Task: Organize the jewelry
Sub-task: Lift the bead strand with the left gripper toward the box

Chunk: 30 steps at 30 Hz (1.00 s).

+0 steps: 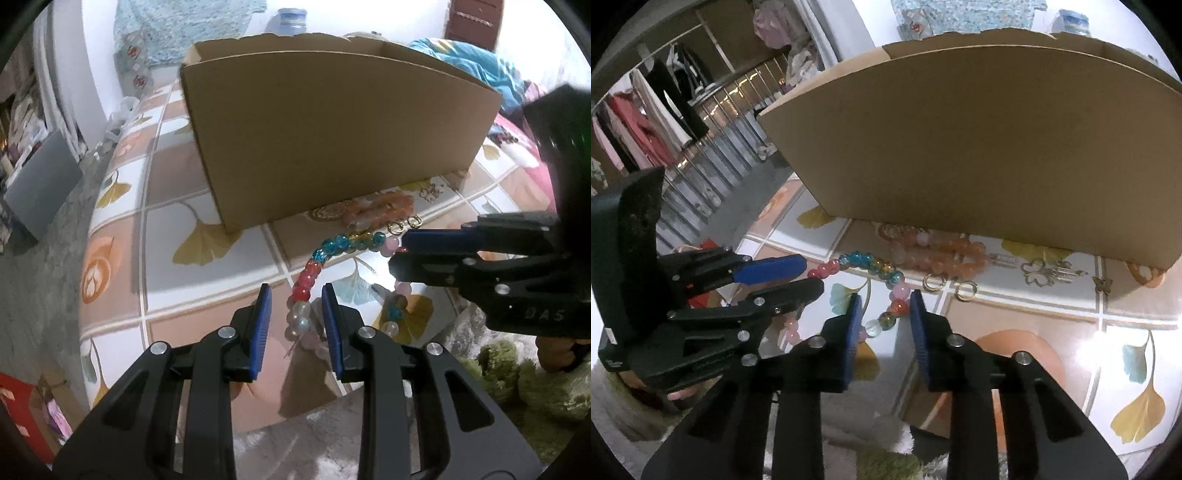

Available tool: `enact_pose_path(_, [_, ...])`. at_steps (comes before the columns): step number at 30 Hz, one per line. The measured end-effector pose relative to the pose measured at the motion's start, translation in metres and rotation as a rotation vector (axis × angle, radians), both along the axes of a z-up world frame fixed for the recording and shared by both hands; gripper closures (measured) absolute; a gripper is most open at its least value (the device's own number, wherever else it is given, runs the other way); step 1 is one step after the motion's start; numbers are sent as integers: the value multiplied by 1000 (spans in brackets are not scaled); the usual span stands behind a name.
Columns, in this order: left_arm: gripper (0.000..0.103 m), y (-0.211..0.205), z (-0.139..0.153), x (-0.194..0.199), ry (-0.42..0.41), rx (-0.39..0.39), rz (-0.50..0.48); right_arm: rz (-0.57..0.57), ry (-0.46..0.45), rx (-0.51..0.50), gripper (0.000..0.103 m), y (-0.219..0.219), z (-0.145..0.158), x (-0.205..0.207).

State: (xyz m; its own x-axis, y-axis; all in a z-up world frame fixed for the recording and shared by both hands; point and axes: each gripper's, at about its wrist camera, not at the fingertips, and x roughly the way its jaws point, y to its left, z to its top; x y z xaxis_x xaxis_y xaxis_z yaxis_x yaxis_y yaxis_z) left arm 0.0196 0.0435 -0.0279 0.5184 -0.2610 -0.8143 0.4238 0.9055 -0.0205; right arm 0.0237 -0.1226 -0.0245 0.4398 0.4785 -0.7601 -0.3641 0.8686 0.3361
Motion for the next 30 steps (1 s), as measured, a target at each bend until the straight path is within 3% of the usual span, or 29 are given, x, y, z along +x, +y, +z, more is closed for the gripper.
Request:
enact_pose_path(2, [78, -5, 0, 1, -11, 21, -18, 7, -5, -22, 84, 5, 0, 2])
enact_pose_path(6, [94, -11, 0, -1, -25, 41, -59, 12, -12, -81, 93, 9, 1, 4])
enact_pose_path(12, [94, -12, 5, -4, -35, 36, -51, -14, 2, -9, 93, -5, 4, 1])
enact_pose_path(18, [94, -9, 37, -23, -76, -28, -43, -24, -29, 66, 93, -20, 19, -12])
enact_pose_path(22, [94, -14, 64, -36, -109, -71, -64, -12, -100, 93, 93, -28, 44, -27])
enact_pose_path(26, [94, -20, 112, -44, -190, -124, -124, -4, -212, 95, 93, -37, 82, -36])
enact_pose_path(30, [94, -28, 159, -30, -266, -162, -170, 12, -390, 76, 93, -45, 133, -31])
